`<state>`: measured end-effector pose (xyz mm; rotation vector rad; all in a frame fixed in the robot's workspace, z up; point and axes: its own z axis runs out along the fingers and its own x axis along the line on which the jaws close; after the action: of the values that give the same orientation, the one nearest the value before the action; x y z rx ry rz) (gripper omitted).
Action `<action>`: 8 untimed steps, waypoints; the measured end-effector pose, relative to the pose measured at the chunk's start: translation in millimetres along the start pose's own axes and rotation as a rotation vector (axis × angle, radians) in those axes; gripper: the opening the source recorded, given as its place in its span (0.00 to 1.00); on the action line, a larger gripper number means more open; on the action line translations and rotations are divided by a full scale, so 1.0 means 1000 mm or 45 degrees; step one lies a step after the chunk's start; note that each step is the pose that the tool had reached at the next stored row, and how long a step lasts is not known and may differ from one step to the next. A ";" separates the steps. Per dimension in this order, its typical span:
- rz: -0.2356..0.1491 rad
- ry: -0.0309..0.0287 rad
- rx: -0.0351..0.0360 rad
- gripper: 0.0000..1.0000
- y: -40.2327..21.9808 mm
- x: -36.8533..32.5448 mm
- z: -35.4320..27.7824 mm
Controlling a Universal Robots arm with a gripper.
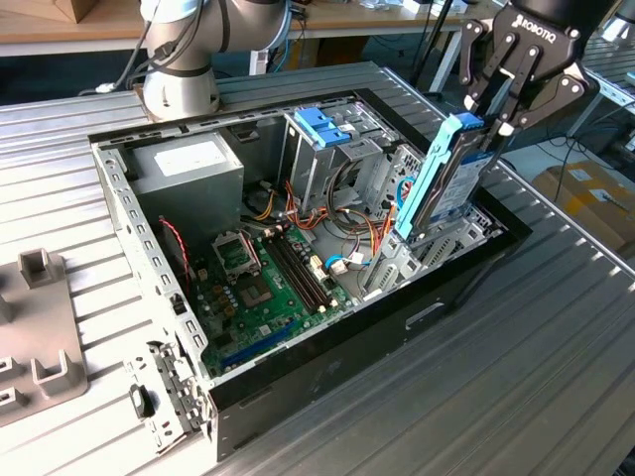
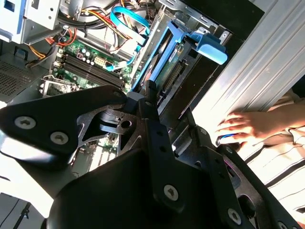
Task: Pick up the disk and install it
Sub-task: 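Insert the disk into the insertion slot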
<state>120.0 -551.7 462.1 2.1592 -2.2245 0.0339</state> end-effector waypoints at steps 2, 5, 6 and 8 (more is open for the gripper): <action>0.000 -0.0001 0.0000 0.35 0.0001 0.0000 0.0001; 0.000 -0.0005 0.0000 0.35 0.0001 -0.0004 0.0003; 0.000 -0.0002 0.0000 0.35 0.0001 -0.0004 0.0002; 0.000 -0.0001 0.0000 0.35 0.0001 -0.0006 0.0011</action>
<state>119.9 -551.2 461.0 2.1591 -2.2248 0.0339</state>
